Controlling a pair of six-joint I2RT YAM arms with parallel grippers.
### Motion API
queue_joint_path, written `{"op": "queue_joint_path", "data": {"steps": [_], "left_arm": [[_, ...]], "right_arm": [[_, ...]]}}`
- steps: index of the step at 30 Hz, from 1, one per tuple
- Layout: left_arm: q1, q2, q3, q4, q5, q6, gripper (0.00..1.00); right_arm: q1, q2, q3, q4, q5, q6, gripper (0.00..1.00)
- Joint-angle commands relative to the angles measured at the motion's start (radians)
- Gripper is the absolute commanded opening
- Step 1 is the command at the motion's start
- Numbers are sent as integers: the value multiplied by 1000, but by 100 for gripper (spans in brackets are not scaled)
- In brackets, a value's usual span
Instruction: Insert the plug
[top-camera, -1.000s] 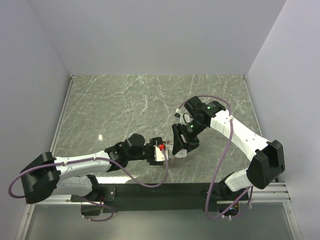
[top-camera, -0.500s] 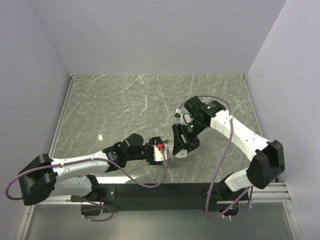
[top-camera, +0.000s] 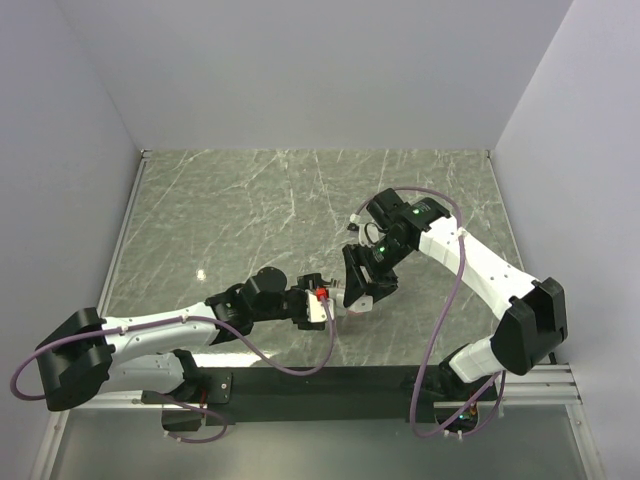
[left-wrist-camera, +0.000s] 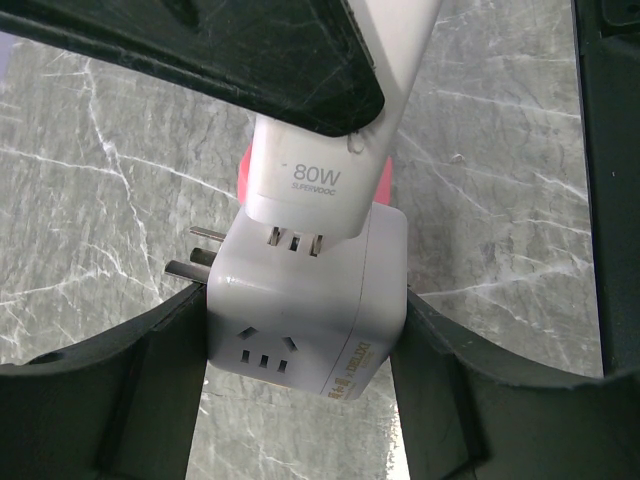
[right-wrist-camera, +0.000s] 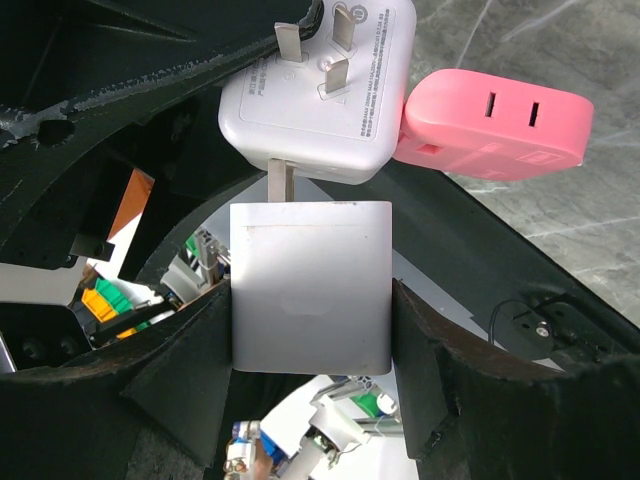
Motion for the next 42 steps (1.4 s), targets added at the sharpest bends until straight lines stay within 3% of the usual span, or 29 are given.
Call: {"op": "queue_joint_path", "data": {"steps": [1,25,33,42], "left_arm": [[-7,-37,29,102,38,11,1],[-16,-172,-65,241,118,-26,1],[-18,-74,-7,249,121,-86,1],[-15,3,35,307,27,-156,1]], "right_arm": [[5,2,24,18,-12,-2,0],[5,105,87,39,40,26,0],[4,66,90,76,119,57,0],[7,-18,24,139,207,93,0]]}}
